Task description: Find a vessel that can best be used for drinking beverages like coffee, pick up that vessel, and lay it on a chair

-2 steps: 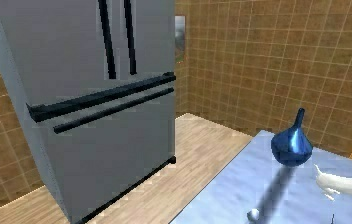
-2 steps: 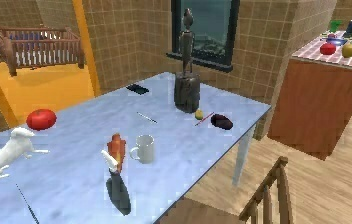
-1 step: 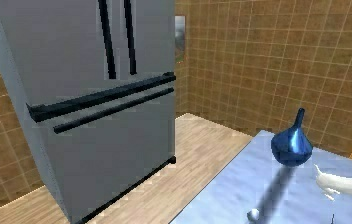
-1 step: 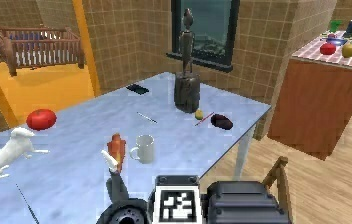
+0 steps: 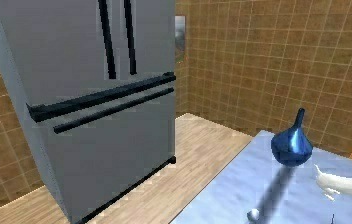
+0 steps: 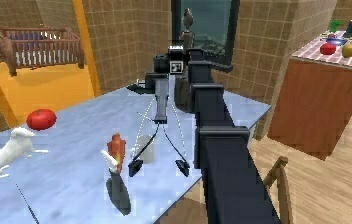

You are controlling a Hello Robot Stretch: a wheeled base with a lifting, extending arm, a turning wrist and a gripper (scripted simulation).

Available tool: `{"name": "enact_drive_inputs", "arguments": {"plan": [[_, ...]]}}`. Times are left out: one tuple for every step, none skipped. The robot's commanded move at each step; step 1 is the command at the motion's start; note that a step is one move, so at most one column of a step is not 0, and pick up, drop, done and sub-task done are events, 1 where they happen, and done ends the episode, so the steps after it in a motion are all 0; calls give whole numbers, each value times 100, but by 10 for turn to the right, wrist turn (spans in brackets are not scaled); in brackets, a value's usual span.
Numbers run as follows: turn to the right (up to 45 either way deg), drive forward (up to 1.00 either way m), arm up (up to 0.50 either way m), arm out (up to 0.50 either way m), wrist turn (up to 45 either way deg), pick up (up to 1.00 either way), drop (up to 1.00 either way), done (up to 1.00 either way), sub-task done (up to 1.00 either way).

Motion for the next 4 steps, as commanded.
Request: {"name": "enact_drive_inputs", "arguments": {"plan": [[0, 0, 0, 0, 450, 0, 0, 0, 0], [0, 0, 0, 0, 450, 0, 0, 0, 0], [0, 0, 0, 0, 390, 0, 0, 0, 0], [0, 0, -24, 0, 0, 0, 0, 0, 0]]}}
